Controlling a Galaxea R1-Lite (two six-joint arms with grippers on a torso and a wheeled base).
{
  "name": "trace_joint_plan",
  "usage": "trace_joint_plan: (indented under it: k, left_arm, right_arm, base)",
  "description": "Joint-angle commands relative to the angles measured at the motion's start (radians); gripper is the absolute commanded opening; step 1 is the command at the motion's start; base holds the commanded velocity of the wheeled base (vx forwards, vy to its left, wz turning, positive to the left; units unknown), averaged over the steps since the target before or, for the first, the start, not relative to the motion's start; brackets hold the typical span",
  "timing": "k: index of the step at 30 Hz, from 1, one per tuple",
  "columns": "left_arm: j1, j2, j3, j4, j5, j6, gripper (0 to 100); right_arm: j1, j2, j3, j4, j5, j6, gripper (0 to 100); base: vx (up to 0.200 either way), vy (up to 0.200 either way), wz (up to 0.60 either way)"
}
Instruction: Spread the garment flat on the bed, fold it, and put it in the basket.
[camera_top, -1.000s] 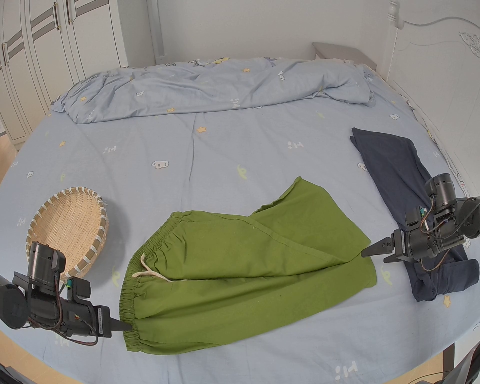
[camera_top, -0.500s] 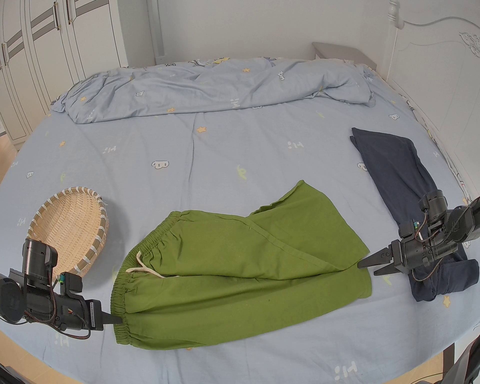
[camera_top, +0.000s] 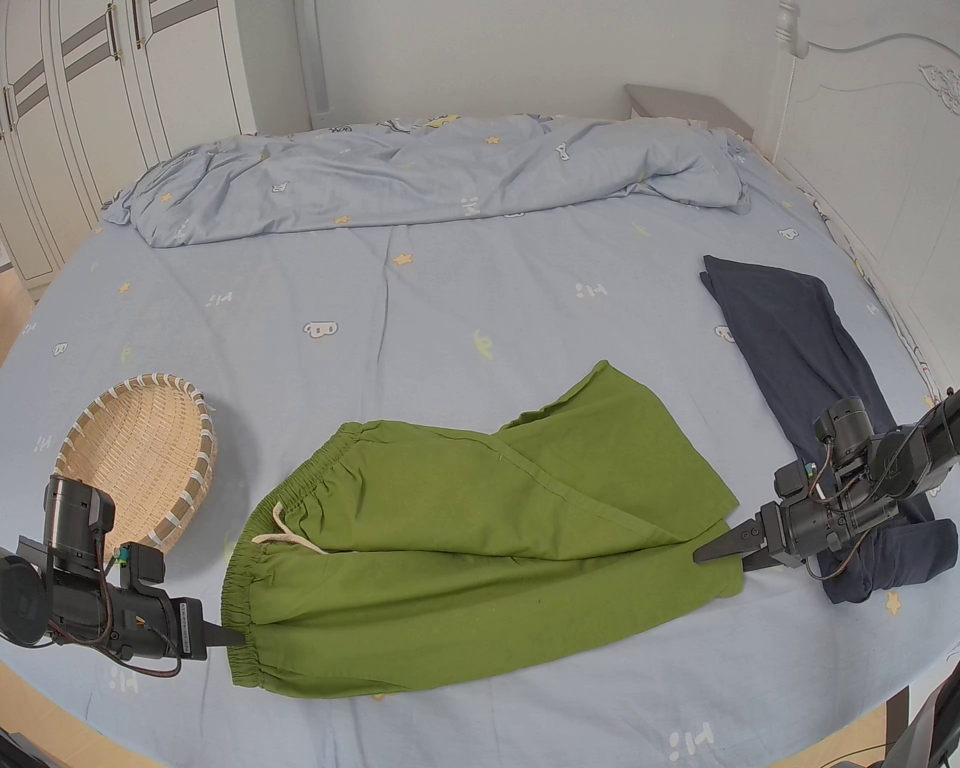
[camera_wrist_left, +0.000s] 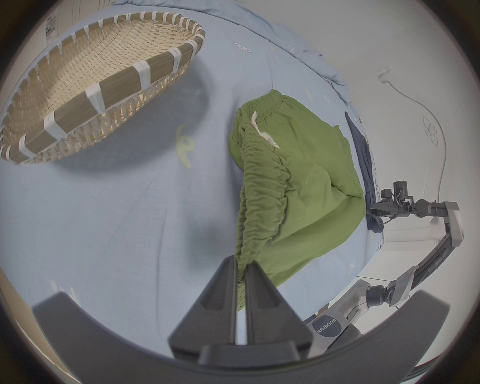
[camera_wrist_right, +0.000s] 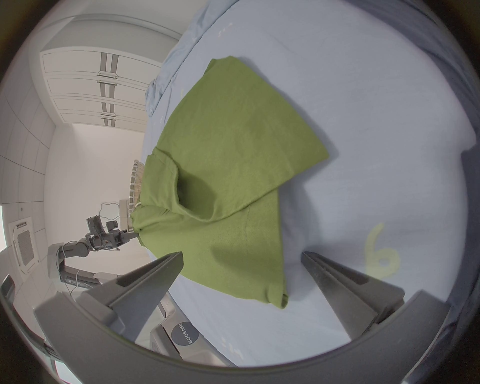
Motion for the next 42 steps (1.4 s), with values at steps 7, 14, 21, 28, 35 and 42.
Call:
trace_joint_plan:
  k: [7, 14, 21, 28, 35, 42]
  left_arm:
    - [0.001, -0.001, -0.002, -0.001, -0.001, -0.001, 0]
    - [0.001, -0.001, -0.002, -0.001, -0.001, -0.001, 0]
    - [0.004, -0.004, -0.002, -0.001, -0.001, -0.001, 0]
    - [0.009, -0.01, -0.003, -0.001, -0.001, -0.001, 0]
    - [0.01, -0.115, -0.002, 0.013, -0.002, -0.002, 0]
    - [0.012, -0.096, 0.02, 0.056, -0.002, 0.041, 0]
  right_arm:
    - [0.004, 0.041, 0.003, 0.003, -0.009, -0.003, 100]
    - [0.004, 0.049, 0.0, 0.001, -0.009, -0.003, 0]
    - [-0.013, 0.044, -0.001, 0.001, -0.009, -0.003, 0]
    - [-0.018, -0.061, 0.0, 0.029, -0.014, 0.001, 0]
    - [0.047, -0.258, 0.013, 0.216, -0.215, 0.012, 0]
    - [0.042, -0.298, 0.174, 0.228, -0.221, 0.011, 0]
  base:
    - [0.0, 0.0, 0.0]
    - [0.0, 0.0, 0.0]
    - [0.0, 0.0, 0.0]
    - [0.0, 0.0, 0.0]
    - [0.0, 0.0, 0.0]
    - [0.0, 0.0, 0.0]
